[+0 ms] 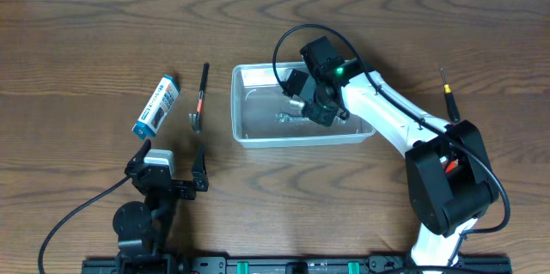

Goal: Pack container
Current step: 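Carry the ratchet screwdriver into the container and release it, then move the right gripper to the yellow-handled screwdriver and grasp it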

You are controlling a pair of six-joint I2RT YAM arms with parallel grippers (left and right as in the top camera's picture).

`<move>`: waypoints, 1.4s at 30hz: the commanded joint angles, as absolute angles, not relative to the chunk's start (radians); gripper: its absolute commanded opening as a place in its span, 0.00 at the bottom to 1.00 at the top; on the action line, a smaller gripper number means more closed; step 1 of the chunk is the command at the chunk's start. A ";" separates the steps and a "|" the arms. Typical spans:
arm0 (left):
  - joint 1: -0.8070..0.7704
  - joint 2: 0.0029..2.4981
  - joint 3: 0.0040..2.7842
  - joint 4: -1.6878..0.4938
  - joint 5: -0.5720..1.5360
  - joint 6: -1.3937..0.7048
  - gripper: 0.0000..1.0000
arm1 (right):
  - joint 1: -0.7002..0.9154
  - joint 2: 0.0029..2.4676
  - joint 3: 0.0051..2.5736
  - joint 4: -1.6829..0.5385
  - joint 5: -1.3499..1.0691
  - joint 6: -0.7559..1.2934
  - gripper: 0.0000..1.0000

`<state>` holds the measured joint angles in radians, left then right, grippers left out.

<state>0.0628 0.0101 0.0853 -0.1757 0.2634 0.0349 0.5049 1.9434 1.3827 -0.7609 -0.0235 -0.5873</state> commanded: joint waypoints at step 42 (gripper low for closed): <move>0.066 0.004 0.073 -0.181 0.277 0.052 0.98 | -0.276 1.900 1.676 -1.156 0.109 -0.258 0.51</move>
<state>0.0628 0.0101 0.0853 -0.1753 0.2634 0.0349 -0.2478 1.9102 1.7245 -1.1744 0.1436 -0.2363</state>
